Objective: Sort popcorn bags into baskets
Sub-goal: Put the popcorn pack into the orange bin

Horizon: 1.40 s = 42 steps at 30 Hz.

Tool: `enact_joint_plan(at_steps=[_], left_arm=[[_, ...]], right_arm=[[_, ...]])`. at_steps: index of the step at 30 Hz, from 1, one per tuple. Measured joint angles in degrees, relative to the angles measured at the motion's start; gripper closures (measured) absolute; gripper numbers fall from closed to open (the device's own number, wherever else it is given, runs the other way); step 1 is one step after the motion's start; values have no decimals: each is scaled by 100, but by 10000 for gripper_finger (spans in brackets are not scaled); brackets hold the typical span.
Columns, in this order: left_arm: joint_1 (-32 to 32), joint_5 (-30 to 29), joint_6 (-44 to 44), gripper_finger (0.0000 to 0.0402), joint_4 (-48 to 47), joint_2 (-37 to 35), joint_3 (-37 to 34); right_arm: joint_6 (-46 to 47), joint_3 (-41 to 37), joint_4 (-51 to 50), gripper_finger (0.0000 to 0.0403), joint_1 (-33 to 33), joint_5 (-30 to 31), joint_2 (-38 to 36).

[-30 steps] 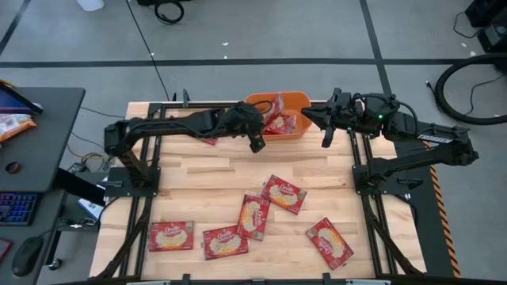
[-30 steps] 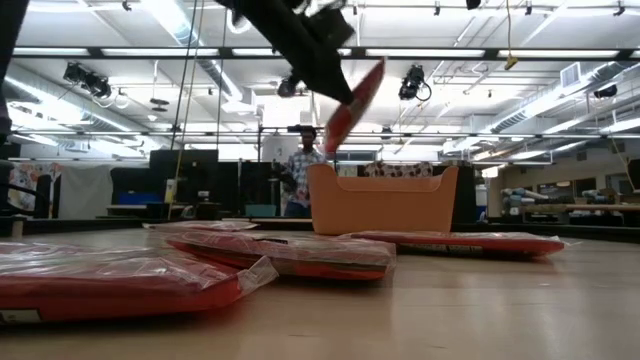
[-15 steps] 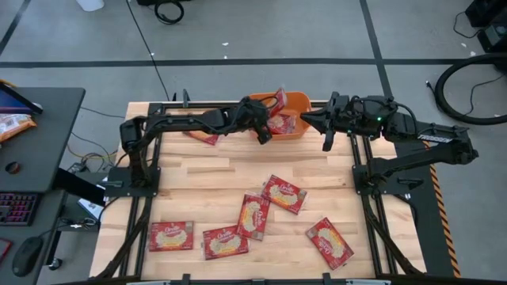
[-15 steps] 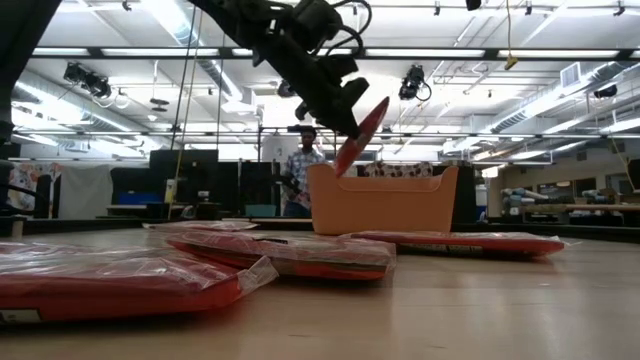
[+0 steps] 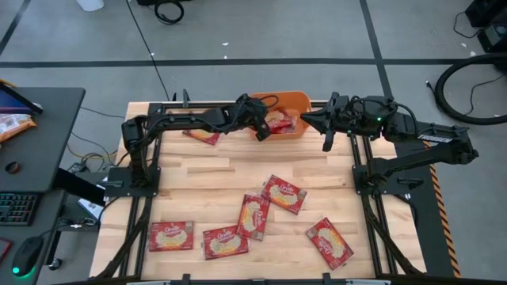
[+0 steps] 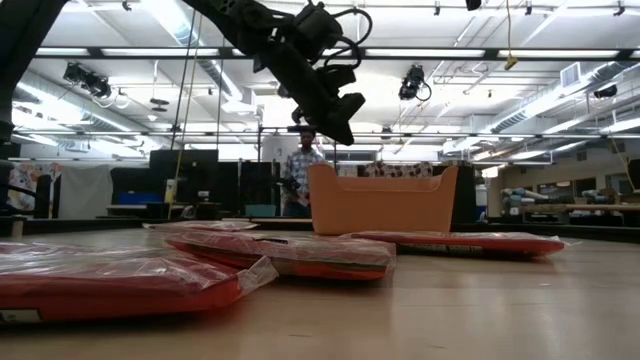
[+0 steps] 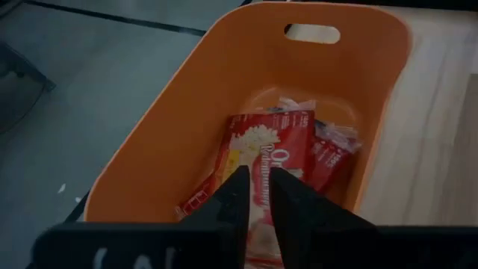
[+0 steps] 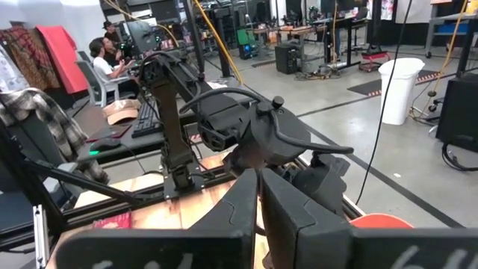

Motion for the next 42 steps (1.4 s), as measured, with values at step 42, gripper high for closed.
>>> enact_joint_plan(at_steps=[42], left_arm=[[737,547,2372,205,-5006,-1446,-1935]], right_arm=[[232,0,-90,379,0,-2,0]])
